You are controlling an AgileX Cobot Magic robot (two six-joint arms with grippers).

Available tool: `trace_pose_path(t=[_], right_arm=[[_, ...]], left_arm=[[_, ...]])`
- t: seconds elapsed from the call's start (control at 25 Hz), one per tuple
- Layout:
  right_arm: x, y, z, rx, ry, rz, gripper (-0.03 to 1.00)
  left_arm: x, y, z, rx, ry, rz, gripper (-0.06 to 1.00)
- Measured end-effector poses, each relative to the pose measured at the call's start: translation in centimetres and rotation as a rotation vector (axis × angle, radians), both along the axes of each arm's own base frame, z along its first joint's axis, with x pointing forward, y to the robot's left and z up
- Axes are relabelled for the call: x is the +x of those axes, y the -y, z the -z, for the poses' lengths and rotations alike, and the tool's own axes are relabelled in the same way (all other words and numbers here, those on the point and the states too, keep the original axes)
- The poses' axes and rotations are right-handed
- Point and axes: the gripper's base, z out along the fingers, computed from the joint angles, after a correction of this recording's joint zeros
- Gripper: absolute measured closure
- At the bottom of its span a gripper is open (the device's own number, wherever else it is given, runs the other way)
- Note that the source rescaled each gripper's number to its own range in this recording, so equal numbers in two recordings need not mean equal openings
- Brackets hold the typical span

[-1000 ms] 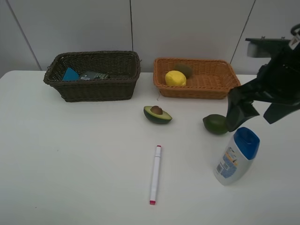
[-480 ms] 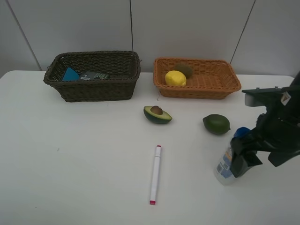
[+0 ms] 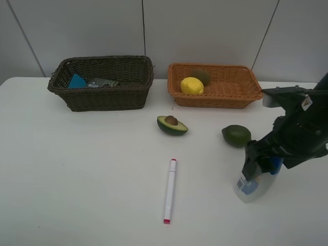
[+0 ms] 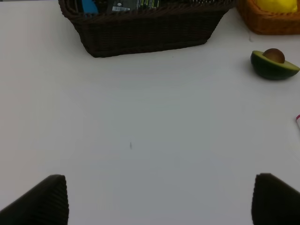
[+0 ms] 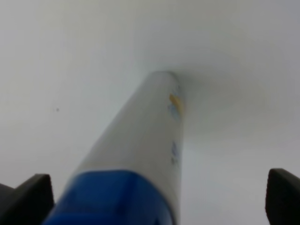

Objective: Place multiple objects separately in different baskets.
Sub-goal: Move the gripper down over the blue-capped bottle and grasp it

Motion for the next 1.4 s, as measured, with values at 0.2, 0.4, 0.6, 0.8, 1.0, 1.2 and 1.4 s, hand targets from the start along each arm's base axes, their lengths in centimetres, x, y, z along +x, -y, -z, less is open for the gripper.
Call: trace_pose_path(t=[0.2, 0.4, 0.6, 0.8, 1.0, 1.2, 1.4], right_arm=[[0.5, -0.2, 0.7, -0.002, 0.002, -0.020, -0.02], [0.9, -0.4, 1.4, -0.007, -0.007, -0.021, -0.02], [1.1, -0.4, 1.6, -0.010, -0.015, -0.024, 0.03], [0.9, -0.4, 1.6, -0.009, -0.031, -0.021, 0.51], [0.7, -0.3, 1.6, -0.022, -0.057, -0.026, 0.71], [0.7, -0.3, 1.6, -0.024, -0.062, -0.026, 0.71], [0.7, -0.4, 1.2, -0.033, -0.088, -0.028, 0.71]], left_arm=[[0.0, 0.0, 0.0, 0.000, 0.000, 0.000, -0.06], [0.0, 0.0, 0.0, 0.000, 0.001, 0.000, -0.06], [0.0, 0.0, 0.0, 0.000, 0.001, 0.000, -0.06], [0.0, 0.0, 0.0, 0.000, 0.001, 0.000, -0.06], [0.0, 0.0, 0.0, 0.000, 0.001, 0.000, -0.06], [0.0, 0.0, 0.0, 0.000, 0.001, 0.000, -0.06], [0.0, 0.0, 0.0, 0.000, 0.001, 0.000, -0.06]])
